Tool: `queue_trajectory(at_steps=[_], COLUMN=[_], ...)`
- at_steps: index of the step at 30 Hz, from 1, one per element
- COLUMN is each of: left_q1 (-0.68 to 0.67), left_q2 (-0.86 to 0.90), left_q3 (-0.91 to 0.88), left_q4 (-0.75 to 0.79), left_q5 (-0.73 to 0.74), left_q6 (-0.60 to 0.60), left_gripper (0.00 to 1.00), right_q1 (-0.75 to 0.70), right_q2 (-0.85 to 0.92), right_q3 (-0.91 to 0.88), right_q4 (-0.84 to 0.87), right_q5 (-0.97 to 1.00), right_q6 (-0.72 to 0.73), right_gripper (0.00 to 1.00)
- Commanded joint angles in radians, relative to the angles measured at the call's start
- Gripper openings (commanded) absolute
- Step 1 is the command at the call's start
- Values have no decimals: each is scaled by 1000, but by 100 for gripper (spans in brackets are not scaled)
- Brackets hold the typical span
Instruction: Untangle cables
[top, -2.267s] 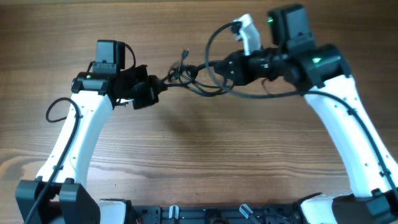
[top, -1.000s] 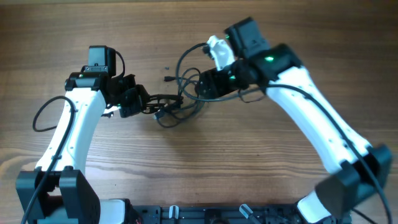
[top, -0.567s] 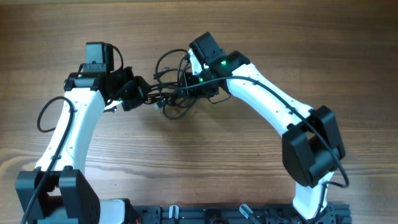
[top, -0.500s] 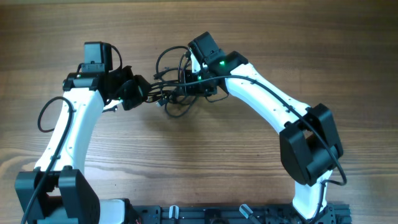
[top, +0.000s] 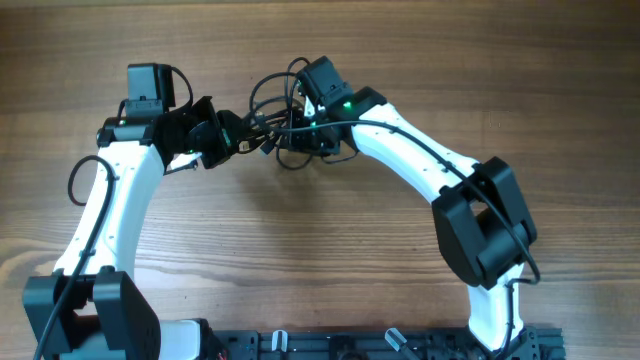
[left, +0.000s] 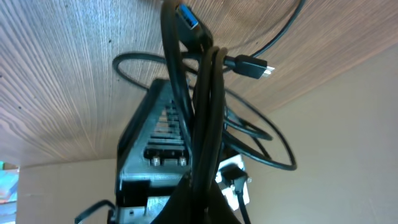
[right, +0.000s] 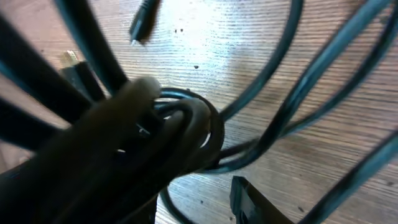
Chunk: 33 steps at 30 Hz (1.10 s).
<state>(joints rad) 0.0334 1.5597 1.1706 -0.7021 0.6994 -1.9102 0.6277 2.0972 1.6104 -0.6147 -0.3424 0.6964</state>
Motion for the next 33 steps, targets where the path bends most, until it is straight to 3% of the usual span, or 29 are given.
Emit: queue_trajectory(at_steps=[1,6,13,16,21,22,24,26,30,33], left_q1=[5,37,110,106,95,95,94,89,45,9], left_q2=[0,0,0,0,0,0,0,0,0,0], left_q3=[-5,-5,-5,-5,-5,-5,-5,-5,-5,-5], left_q4=[19,60,59,53,-126,-137,-137,-141,-155,-151], left_q5=[75,132,168,106,-113,-122,-116,-106,-107,-109], left_q6=[-10,-10,-3,94,179,179,179,202,525,735], left_gripper=[4,4,4,4,4,4,4,4,4,4], right_q1=[13,6,-115,-172,-273,-275,-254,-225,-170,-151], right_q2=[40,53,51,41,-62,-81,-95,-94,-95,-95], right_q3=[17,17,17,18,18,18,18,18,18,18], right_q4=[-14,-43,-146,-166,-231,-223,-196,-182,-127,-122], right_q5=[65,138,149,68,3,-55,-210,-267,-322,-349], right_q6=[13,10,-78,-186,-349,-410,-514,-513,-513,-512], right_gripper=[39,38,27,24,21,22,34,42,60,62])
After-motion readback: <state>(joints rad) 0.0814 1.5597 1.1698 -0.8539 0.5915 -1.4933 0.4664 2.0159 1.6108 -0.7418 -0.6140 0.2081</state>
